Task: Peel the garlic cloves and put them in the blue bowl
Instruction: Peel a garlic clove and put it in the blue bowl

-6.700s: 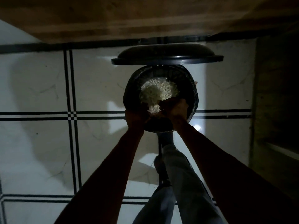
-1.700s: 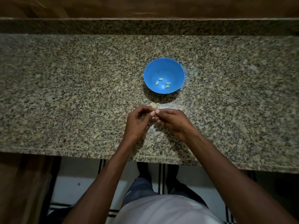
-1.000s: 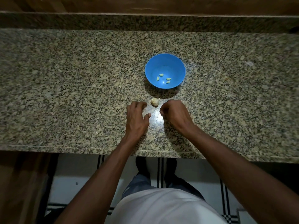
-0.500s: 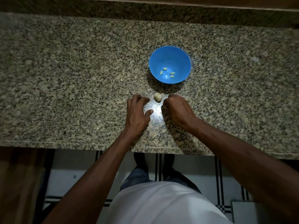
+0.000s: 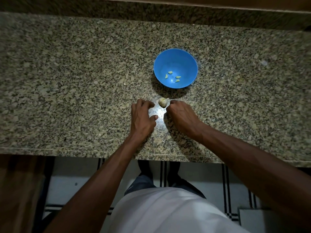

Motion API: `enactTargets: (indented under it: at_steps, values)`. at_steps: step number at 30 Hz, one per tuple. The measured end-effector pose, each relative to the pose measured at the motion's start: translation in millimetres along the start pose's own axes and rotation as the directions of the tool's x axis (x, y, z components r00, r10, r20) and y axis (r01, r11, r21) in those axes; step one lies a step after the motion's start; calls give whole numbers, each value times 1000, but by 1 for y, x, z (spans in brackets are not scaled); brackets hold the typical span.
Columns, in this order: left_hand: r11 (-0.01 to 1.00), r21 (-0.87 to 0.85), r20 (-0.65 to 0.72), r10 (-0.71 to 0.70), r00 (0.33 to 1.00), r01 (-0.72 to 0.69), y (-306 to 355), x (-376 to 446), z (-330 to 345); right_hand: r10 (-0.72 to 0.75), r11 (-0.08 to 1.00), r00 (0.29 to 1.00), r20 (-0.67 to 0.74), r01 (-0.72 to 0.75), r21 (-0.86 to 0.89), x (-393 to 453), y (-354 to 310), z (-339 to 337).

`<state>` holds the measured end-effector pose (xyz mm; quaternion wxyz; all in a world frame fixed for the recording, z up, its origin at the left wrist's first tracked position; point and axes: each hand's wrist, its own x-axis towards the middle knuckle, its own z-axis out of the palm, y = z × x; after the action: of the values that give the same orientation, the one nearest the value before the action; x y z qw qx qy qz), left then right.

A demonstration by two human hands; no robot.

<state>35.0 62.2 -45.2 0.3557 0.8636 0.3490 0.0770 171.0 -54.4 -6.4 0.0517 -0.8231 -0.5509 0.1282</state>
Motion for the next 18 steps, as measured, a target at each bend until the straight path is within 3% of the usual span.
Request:
enactTargets:
  at_steps: [3, 5, 7, 9, 11, 14, 18]
  values:
    - [996, -87, -31, -23, 999, 21, 6, -6, -1, 83, 981, 996, -24, -77, 181, 1, 8, 2]
    - [971, -231, -30, -69, 997, 60, 13, -10, -3, 233, 861, 972, 37, -224, 457, -3, 14, 5]
    - [908, -404, 25, -105, 994, 106, 25, -14, -6, 377, 536, 916, 135, -335, 775, -12, 15, 5]
    - [859, -504, 65, -67, 996, 91, 35, -17, -7, 429, 176, 865, 260, -363, 915, -24, 11, 5]
    - [869, -493, 53, -12, 999, 37, 38, -19, -5, 408, 1, 849, 335, -368, 930, -31, 10, 10]
    - [906, -422, 14, 51, 999, -40, 38, -18, -3, 365, -82, 858, 361, -356, 931, -36, 13, 12]
    - [931, -360, -58, 50, 997, -67, 42, -18, -5, 320, -84, 892, 320, -310, 947, -40, 15, 5]
